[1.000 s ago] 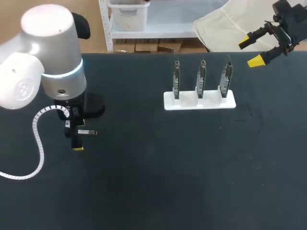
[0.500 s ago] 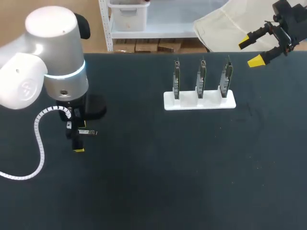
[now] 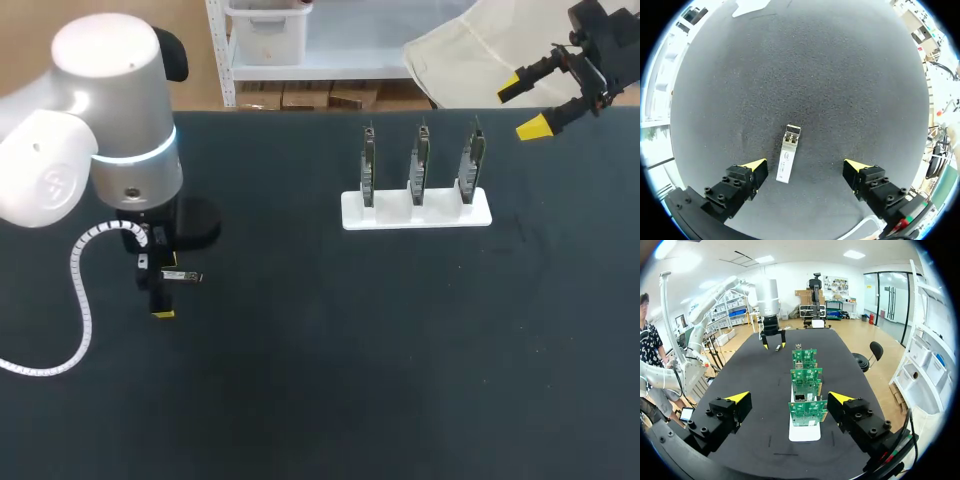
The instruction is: Pick up the optical module with the left hand, and insert it into the network port with the right hand.
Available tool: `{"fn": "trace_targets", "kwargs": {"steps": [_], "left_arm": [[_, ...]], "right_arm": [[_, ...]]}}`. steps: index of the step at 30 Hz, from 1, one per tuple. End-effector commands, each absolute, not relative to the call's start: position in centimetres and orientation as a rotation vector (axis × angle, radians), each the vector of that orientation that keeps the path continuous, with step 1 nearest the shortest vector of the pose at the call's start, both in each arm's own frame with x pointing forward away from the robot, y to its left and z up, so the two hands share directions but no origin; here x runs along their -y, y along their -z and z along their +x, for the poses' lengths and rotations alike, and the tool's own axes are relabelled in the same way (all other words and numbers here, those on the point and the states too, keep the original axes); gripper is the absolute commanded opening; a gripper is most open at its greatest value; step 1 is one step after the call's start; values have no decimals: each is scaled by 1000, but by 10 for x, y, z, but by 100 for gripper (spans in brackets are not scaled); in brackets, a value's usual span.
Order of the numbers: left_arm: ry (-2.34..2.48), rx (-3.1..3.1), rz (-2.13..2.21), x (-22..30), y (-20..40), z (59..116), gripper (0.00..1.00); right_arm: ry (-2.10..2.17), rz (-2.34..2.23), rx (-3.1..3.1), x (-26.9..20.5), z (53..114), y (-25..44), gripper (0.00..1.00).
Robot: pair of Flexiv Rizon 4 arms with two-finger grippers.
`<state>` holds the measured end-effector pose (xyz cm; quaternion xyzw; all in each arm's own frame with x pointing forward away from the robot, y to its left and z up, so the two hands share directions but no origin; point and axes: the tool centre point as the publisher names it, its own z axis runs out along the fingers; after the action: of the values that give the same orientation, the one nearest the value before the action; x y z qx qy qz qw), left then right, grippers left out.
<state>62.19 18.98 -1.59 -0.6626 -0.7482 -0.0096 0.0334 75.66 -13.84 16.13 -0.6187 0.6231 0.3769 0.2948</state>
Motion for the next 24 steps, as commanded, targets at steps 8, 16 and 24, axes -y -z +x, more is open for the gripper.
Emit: {"fn": "trace_targets", "kwargs": {"steps": [8,16,24], "left_arm": [[21,2305,-2035,-189,18,628,2],[3,2325,-2007,-190,20,628,0],[2,2338,-1983,-194,21,625,0]], "right_arm": [[-998,-1645,-1658,138,755,-161,100],[-998,-1645,-1658,138,755,-161,100],[-998,-1645,-1658,138,755,-161,100]]}}
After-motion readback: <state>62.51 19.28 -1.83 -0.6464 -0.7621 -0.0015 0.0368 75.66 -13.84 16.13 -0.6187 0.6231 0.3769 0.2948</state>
